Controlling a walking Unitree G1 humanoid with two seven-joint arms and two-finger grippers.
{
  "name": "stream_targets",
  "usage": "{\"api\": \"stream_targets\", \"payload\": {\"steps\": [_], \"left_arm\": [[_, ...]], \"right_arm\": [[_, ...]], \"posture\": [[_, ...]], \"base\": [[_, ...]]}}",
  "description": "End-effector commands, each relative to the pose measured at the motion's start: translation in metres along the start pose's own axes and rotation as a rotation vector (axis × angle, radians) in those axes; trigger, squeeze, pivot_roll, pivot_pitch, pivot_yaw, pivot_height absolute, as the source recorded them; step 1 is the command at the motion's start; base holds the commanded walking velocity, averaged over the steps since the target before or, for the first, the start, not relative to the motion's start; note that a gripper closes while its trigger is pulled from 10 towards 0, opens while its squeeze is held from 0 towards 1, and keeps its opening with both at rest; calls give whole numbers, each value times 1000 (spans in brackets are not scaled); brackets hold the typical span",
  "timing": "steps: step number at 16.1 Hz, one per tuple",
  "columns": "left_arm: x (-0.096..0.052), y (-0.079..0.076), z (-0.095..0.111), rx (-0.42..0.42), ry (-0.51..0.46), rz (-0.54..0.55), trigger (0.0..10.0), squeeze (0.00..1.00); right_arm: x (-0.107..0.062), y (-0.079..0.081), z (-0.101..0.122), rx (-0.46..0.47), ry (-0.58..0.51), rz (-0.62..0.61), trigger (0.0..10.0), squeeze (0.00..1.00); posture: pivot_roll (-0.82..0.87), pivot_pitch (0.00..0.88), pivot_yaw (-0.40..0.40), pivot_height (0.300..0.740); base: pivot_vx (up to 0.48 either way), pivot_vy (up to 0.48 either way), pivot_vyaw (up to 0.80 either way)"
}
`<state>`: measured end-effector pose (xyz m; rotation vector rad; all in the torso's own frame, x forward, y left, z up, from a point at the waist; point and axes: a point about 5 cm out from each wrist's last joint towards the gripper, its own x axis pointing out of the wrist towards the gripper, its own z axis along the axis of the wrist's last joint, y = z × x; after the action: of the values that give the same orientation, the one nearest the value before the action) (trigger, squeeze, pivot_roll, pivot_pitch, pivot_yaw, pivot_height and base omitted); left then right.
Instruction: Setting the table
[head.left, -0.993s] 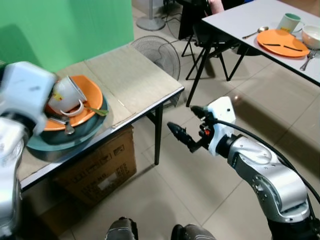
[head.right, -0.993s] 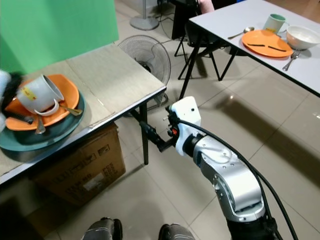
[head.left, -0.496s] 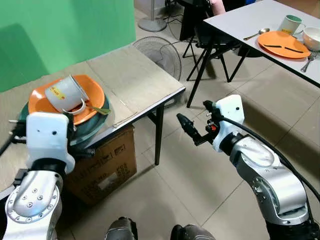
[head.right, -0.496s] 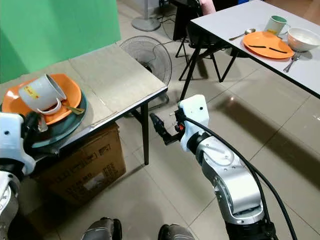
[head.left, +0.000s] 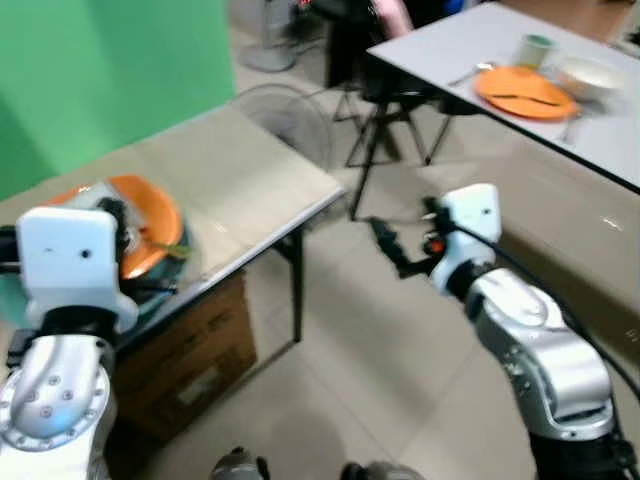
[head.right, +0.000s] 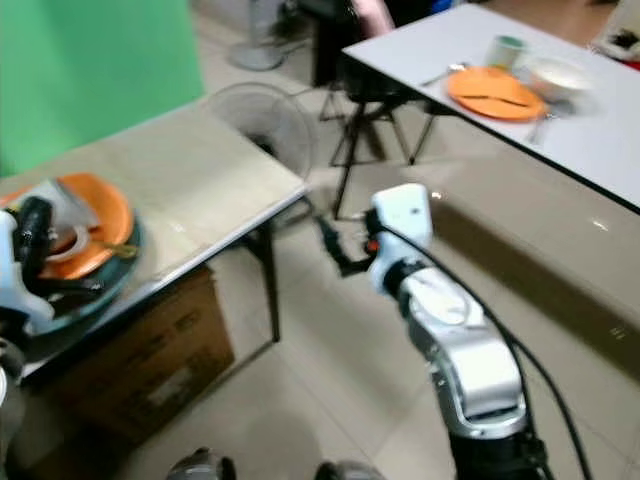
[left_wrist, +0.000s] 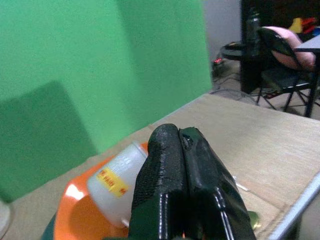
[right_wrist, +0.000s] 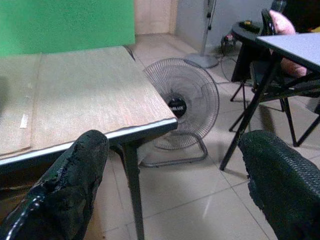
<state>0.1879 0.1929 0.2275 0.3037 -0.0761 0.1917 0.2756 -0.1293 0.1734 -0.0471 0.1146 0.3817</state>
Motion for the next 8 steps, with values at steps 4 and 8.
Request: {"api": "stream_targets", "payload": {"steps": [4, 8], "left_arm": [[-4, 7, 8, 53, -32, 37, 10000, 0], [-4, 4, 11, 87, -51, 10, 10000, 0]], "right_arm": [[10, 15, 15, -27, -51, 116, 10000, 0], [13, 23, 22, -32, -68, 211, 10000, 0]], "posture": [[42, 105, -49, 740], [57, 106, -55, 740]], "base": [[391, 0, 800], [389, 0, 800]]}}
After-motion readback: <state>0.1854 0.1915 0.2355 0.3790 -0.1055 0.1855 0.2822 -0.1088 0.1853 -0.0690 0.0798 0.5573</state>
